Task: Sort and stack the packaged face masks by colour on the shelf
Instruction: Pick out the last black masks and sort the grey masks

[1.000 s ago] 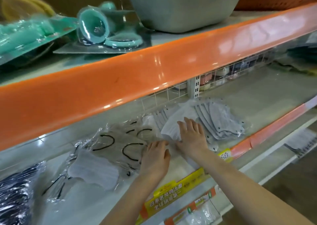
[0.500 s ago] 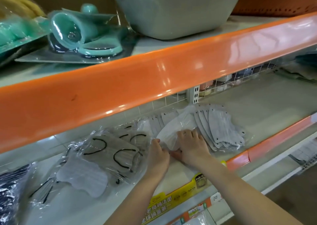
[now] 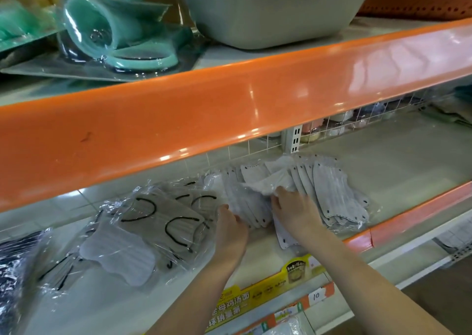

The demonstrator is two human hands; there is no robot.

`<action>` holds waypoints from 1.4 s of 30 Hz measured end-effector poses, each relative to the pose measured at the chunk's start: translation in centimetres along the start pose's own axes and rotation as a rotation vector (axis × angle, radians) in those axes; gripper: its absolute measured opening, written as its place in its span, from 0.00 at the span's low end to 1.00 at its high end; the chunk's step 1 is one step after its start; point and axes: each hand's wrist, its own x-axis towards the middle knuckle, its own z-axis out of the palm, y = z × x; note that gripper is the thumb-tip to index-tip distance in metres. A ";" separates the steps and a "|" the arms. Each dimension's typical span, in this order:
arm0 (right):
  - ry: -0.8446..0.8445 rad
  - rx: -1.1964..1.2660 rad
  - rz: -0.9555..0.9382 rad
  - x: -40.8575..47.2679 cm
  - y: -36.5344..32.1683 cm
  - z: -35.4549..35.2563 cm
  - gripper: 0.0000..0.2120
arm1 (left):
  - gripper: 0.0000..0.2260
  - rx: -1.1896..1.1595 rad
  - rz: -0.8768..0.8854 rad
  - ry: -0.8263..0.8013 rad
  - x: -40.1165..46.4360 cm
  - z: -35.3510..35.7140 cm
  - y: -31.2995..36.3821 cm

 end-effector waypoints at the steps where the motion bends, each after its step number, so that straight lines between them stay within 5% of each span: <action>1: 0.013 0.075 0.032 0.0 0.3 -0.2 0.13 | 0.10 0.001 -0.008 0.009 0.0 0.1 0.2; 6: 0.064 0.246 0.098 0.1 1.4 0.3 0.16 | 0.11 -0.022 -0.049 0.027 0.7 0.8 0.5; 10: 0.064 0.272 0.145 -0.1 1.7 0.8 0.16 | 0.03 -0.104 -0.089 0.022 1.0 1.4 0.7; 13: 0.093 0.252 0.118 -0.4 1.6 1.0 0.17 | 0.16 -0.205 -0.137 -0.021 1.3 1.9 1.3; 18: 0.055 0.200 0.054 -0.7 2.1 1.4 0.12 | 0.21 -0.253 -0.186 -0.113 1.5 2.9 2.7; 22: 0.059 0.231 0.003 -1.1 2.3 1.2 0.12 | 0.13 -0.300 -0.226 -0.130 1.3 2.8 3.6; 28: 0.118 0.246 0.066 -2.2 1.3 2.1 0.13 | 0.01 -0.198 -0.022 0.050 1.1 1.2 2.7; 35: 0.019 0.227 0.021 -2.2 -0.6 2.5 0.21 | 0.06 0.141 0.347 0.426 0.8 -5.3 1.4; 37: 0.176 0.350 -0.034 -2.7 -1.7 2.1 0.26 | 0.06 0.313 0.437 0.505 0.4 -7.1 0.8; 40: 0.503 0.398 -0.257 -3.4 -3.1 1.5 0.17 | 0.12 0.583 0.588 0.537 0.3 -9.4 -1.1; 42: 0.566 0.419 -0.419 -3.8 -4.3 1.0 0.12 | 0.16 0.747 0.654 0.567 0.2 -10.5 -2.9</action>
